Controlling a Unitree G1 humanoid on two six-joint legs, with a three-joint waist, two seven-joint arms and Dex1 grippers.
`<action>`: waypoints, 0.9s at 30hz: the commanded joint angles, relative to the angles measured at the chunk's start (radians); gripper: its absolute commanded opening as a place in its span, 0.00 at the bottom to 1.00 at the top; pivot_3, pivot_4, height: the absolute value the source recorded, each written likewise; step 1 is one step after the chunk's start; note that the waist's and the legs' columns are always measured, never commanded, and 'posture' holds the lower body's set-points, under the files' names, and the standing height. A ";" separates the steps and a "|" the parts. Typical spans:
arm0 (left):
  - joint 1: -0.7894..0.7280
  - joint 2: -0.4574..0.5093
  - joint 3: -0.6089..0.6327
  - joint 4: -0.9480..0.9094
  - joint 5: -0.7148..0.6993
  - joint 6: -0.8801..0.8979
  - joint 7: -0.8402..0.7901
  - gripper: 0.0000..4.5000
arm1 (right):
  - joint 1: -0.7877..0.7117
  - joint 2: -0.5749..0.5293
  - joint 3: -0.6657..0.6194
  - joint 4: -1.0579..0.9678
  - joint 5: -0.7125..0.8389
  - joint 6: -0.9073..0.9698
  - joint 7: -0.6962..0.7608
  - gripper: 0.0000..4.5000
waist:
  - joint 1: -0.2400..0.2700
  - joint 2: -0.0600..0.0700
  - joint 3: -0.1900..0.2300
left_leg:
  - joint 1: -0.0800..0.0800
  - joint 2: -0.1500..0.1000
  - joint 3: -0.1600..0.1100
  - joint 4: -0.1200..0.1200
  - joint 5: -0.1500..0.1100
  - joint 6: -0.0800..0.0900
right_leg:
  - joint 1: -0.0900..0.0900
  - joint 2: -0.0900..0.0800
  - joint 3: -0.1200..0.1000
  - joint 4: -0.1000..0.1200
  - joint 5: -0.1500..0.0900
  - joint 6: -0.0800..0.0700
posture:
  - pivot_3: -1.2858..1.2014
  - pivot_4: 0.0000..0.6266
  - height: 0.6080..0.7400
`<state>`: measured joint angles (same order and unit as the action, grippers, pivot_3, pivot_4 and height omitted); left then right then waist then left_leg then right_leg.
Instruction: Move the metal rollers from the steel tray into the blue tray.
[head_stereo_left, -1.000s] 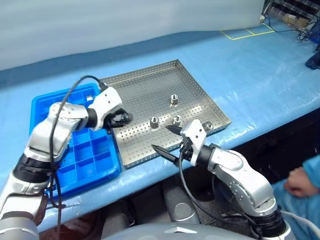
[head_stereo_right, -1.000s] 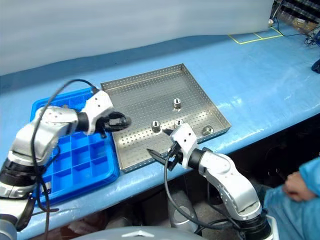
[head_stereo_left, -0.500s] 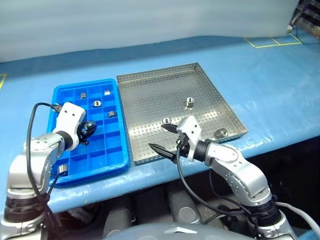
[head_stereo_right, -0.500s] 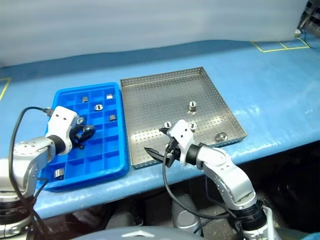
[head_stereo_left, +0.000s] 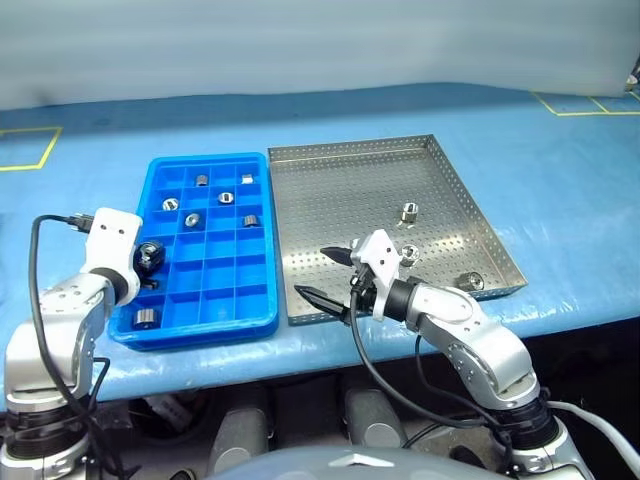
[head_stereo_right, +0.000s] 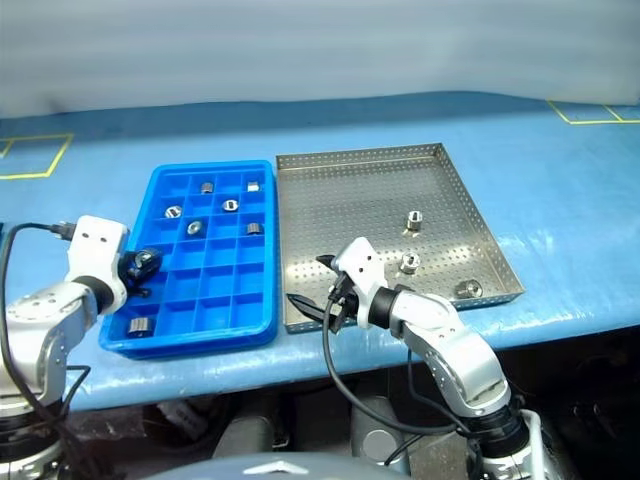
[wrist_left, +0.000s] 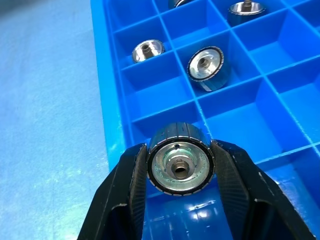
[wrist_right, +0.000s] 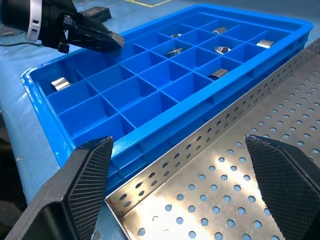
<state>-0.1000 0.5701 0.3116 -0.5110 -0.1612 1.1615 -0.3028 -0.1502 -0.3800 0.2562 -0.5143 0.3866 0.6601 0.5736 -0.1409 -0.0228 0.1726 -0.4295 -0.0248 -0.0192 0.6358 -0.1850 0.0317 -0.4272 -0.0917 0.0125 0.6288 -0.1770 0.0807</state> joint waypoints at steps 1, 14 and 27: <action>-0.018 -0.003 -0.009 0.009 0.020 -0.038 0.030 0.56 | 0.000 0.006 -0.014 -0.025 0.011 -0.011 -0.004 1.00 | 0.005 0.000 0.000 | 0.000 0.000 0.000 0.000 0.000 0.000 | 0.000 0.000 0.000 0.000 0.000 0.000 | 0.43 0.24 1.00; -0.192 -0.239 -0.170 -0.018 -0.236 -0.281 -0.171 0.82 | 0.022 -0.060 -0.037 -0.067 -0.061 0.010 -0.061 1.00 | 0.019 -0.001 -0.001 | -0.002 0.000 0.000 0.006 0.000 0.000 | 0.002 -0.001 -0.001 0.000 0.002 0.000 | 0.41 0.24 1.00; -0.484 -0.324 -0.579 0.579 -0.074 -0.558 -0.345 0.82 | 0.118 -0.142 -0.107 -0.208 -0.120 0.074 -0.144 1.00 | -0.096 0.001 -0.002 | -0.003 0.000 0.002 0.009 0.000 0.008 | 0.008 0.000 -0.001 -0.001 0.000 0.002 | 0.33 0.24 1.00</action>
<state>-0.5580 0.2614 -0.2522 0.0304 -0.2508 0.6417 -0.6370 -0.0377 -0.5214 0.1678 -0.6806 0.2736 0.7322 0.4425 -0.2371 -0.0222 0.1702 -0.4325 -0.0249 -0.0175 0.6452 -0.1848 0.0404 -0.4182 -0.0924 0.0111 0.6272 -0.1769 0.0829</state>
